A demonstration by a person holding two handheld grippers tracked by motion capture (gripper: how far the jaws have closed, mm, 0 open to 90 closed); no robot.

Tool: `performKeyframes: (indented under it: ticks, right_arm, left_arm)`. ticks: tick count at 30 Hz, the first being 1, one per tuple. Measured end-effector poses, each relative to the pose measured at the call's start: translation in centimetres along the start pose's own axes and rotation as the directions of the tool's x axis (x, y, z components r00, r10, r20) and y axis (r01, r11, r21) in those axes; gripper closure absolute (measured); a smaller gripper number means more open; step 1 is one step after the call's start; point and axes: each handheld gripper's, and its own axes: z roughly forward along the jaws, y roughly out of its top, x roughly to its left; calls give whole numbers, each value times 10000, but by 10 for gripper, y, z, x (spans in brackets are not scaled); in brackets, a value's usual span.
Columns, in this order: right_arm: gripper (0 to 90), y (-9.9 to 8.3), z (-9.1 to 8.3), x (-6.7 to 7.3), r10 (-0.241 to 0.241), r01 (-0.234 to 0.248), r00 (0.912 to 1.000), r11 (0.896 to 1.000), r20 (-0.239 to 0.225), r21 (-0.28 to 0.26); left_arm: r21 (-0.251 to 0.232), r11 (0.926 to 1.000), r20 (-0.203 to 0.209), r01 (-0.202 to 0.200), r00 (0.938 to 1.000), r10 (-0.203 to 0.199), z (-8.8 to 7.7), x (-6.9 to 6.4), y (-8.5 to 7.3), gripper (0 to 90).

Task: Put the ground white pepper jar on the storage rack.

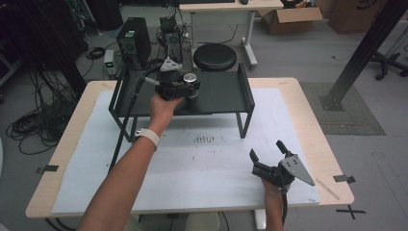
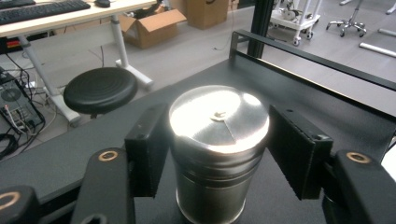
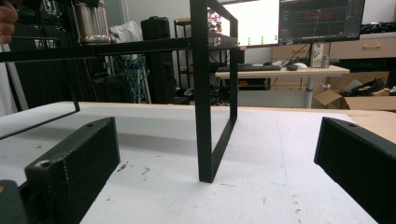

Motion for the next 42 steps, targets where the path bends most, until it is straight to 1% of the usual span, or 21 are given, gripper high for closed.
performKeyframes:
  ticks: [3,6,8,10,14,17,22,25,28,30,32,35,38,40,42]
  right_arm:
    - [0,0,0,0,-9,9,10000,10000,-8,8]
    - [0,0,0,0,-4,4,10000,10000,-5,6]
    - [0,0,0,0,-6,6,10000,10000,-4,14]
    - [0,0,0,0,-20,20,10000,10000,-2,25]
    - [0,0,1,0,-58,58,10000,10000,-2,46]
    - [0,0,1,0,-22,22,10000,10000,6,42]
    - [0,0,1,0,-32,32,10000,10000,1,69]
    - [0,0,1,0,-20,20,10000,10000,3,66]
    - [0,0,0,0,33,-33,10000,10000,11,38]
    - [0,0,0,0,31,-32,10000,10000,7,40]
    - [0,0,1,0,31,-31,10000,10000,11,55]
    - [0,0,1,0,12,-12,10000,10000,9,64]
    - [0,0,1,0,13,-14,10000,10000,18,74]
    - [0,0,1,0,16,-17,10000,10000,38,97]
    - [0,0,1,0,19,-19,10000,9999,41,98]
  left_arm:
    - [-58,10000,-10,-34,10000,34,-2,0,1,385]
    - [-173,9998,-25,24,10000,-24,-4,0,2,349]
    - [-172,9998,-33,97,9999,-97,-5,0,3,294]
    - [-184,9997,-10,128,9999,-128,-6,0,3,268]
    - [-178,9995,-22,264,9996,-264,-9,1,4,190]
    - [-231,9993,-51,294,9996,-295,-11,0,5,160]
    - [-384,9991,-8,151,9999,-152,-17,-3,7,127]
    - [-425,9990,34,163,9999,-161,-20,-4,8,96]
    - [-484,9986,-13,197,9998,-198,-23,-6,9,61]
    - [-659,9974,5,279,9996,-279,-27,-7,8,55]
    - [-894,9950,28,448,9990,-448,-31,-7,7,55]
    - [-926,9941,54,560,9984,-558,-36,-5,6,45]
    - [-1016,9935,66,504,9987,-500,-43,-5,4,44]
    - [-1163,9922,72,445,9990,-440,-48,-6,2,43]
    - [-1263,9909,94,464,9989,-456,-51,-7,1,44]
